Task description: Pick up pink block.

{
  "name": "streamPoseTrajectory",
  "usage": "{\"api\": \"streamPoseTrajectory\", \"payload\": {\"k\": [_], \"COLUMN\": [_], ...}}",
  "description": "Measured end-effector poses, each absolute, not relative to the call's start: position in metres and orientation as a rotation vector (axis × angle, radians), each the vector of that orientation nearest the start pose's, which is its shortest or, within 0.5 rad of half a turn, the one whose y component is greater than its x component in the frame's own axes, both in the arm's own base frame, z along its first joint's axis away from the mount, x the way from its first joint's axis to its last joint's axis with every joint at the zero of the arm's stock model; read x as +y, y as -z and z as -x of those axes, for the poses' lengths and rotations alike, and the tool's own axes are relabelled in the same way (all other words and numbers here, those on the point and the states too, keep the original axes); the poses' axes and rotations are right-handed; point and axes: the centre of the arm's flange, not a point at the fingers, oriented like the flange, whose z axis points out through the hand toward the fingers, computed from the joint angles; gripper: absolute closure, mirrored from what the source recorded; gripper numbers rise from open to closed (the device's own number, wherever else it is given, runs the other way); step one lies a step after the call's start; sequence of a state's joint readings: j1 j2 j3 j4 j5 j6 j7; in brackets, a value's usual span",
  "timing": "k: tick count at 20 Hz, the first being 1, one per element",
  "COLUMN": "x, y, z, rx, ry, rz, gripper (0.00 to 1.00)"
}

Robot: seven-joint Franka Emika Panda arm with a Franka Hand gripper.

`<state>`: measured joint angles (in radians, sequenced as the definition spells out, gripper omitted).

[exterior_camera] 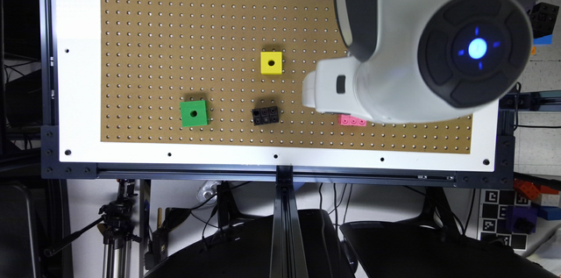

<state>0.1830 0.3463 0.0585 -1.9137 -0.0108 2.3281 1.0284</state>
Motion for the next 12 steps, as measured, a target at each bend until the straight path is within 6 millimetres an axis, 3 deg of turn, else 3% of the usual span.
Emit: {"api": "streamPoseTrajectory", "payload": {"k": [12], "x": [0.165], "y": [-0.313], "z": [-0.616], "rx": [1.156], "ry": [0.058], "rz": [2.86], "gripper": [0.0]}}
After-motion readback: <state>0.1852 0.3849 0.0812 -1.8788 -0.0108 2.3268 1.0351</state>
